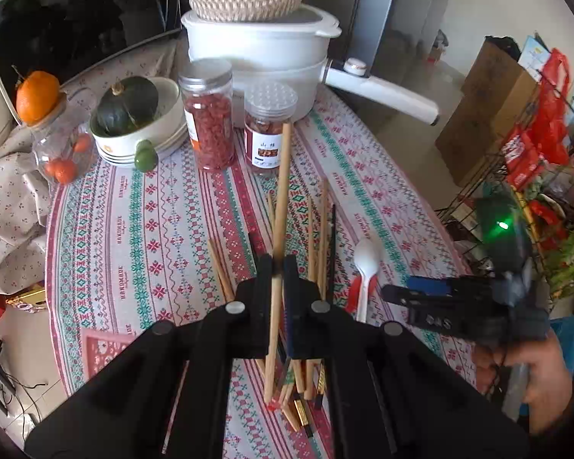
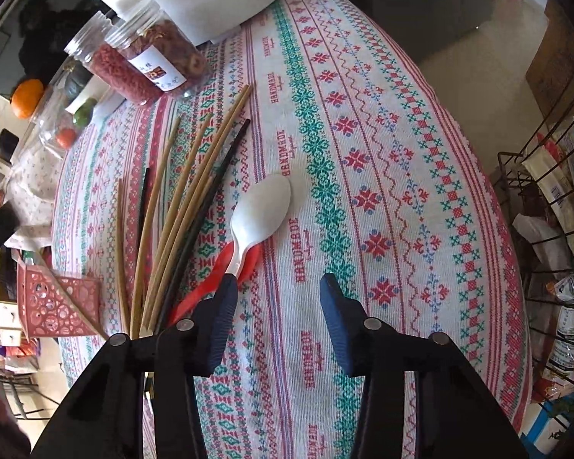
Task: Organize utensils
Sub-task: 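Lift the chopstick with the left tool while the right tool grasps the white plastic spoon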
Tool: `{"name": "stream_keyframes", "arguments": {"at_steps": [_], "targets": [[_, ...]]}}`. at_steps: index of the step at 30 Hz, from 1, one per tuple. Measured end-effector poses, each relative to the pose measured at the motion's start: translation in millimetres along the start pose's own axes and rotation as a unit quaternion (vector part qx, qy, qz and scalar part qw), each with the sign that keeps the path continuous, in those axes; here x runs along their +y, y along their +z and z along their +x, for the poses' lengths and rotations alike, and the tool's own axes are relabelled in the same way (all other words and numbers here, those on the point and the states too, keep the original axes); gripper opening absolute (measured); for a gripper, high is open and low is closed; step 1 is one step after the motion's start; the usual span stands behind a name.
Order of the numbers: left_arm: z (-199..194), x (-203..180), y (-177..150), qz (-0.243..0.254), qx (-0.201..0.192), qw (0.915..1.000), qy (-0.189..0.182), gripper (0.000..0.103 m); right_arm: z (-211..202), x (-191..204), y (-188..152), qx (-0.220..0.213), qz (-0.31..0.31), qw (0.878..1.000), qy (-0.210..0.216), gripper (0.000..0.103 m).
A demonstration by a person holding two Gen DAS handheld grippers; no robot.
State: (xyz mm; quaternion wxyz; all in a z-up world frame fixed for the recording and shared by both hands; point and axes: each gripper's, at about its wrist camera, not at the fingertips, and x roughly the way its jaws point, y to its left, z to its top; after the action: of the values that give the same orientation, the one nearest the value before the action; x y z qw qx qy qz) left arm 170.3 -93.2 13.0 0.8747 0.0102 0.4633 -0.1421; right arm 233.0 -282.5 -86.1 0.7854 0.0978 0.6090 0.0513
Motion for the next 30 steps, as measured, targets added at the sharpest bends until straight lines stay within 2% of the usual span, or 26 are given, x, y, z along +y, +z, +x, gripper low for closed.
{"name": "stream_keyframes", "arguments": {"at_steps": [4,6,11,15,17,18,23,30], "targets": [[-37,14,-22,-0.012,-0.049,0.9984,-0.028,0.006,3,10,4,-0.011,0.002,1.0,-0.001,0.046],[-53,17,-33,-0.015,-0.069,0.9971,-0.029,0.006,6,16,8,-0.017,0.002,1.0,-0.011,0.046],[-69,45,-54,-0.033,-0.111,0.9925,-0.039,0.005,17,25,15,-0.02,0.012,0.999,-0.032,0.046],[-73,58,-61,-0.037,-0.121,0.9912,-0.037,0.005,26,31,22,-0.03,0.008,0.997,-0.074,0.046],[-76,61,-64,-0.041,-0.123,0.9908,-0.04,0.005,28,34,25,-0.038,0.006,0.995,-0.088,0.038],[-78,62,-68,-0.043,-0.123,0.9907,-0.04,0.005,29,34,26,-0.037,0.008,0.995,-0.091,0.038],[-90,68,-74,-0.05,-0.14,0.988,-0.039,0.005,19,28,25,-0.059,0.021,0.996,-0.066,0.036],[-113,74,-81,-0.048,-0.175,0.983,-0.03,0.005,-40,30,12,-0.128,0.01,0.992,-0.005,0.035]]}}
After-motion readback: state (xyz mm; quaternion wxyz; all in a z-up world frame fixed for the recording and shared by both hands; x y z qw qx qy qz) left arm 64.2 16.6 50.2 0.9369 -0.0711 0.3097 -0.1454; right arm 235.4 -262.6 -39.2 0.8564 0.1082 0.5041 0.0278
